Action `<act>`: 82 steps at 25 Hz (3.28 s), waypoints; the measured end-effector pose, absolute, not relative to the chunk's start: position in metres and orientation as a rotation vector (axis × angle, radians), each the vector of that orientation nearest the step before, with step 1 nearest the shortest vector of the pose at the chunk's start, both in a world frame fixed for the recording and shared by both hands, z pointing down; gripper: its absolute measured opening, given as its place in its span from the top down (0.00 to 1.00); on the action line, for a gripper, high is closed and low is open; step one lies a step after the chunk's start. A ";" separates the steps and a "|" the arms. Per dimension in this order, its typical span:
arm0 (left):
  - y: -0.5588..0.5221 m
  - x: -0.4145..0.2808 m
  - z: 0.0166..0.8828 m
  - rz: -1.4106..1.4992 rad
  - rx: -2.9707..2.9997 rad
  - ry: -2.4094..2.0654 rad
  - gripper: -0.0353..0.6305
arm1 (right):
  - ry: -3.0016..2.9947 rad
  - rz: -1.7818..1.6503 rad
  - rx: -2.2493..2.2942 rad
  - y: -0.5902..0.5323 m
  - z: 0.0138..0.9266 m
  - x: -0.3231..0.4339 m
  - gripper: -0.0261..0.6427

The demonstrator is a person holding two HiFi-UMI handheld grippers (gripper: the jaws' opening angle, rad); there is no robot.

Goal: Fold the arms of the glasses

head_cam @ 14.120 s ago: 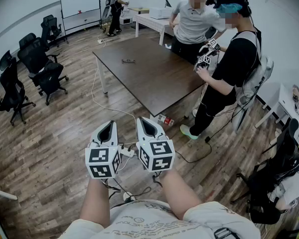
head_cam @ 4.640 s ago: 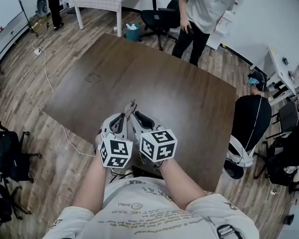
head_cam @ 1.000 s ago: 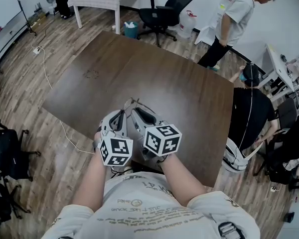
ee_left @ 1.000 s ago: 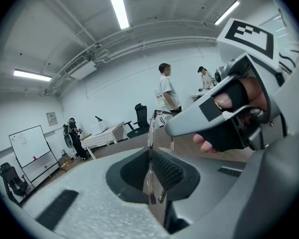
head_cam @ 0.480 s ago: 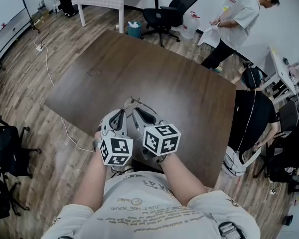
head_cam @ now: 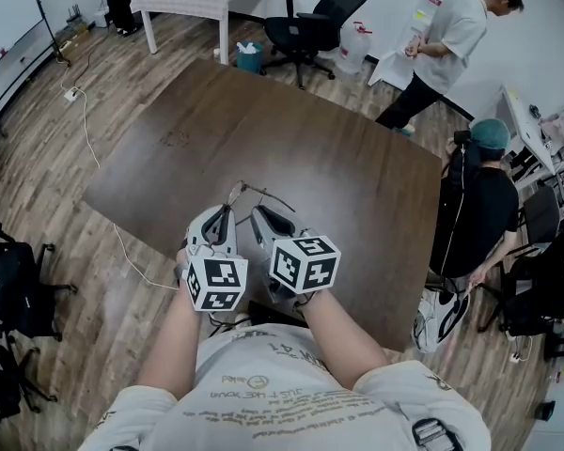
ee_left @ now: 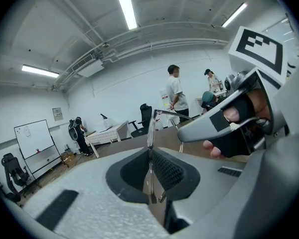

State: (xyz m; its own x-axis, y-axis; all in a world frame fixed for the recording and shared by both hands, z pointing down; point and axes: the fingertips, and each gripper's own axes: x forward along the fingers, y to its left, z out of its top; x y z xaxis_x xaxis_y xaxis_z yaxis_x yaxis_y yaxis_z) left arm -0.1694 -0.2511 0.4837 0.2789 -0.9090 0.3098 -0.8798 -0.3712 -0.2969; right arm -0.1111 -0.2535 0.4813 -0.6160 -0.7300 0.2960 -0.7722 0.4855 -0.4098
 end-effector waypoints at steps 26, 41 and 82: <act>-0.274 -0.176 0.476 -0.497 -2.583 1.875 0.90 | -2.403 0.952 1.442 -0.237 0.542 -0.073 0.92; -0.279 -0.172 0.474 -0.500 -2.570 1.829 0.90 | -2.473 1.088 1.426 -0.250 0.533 -0.083 0.83; -0.326 -0.150 0.555 -0.866 -2.572 1.914 0.90 | -2.382 0.776 1.536 -0.250 0.531 -0.027 0.94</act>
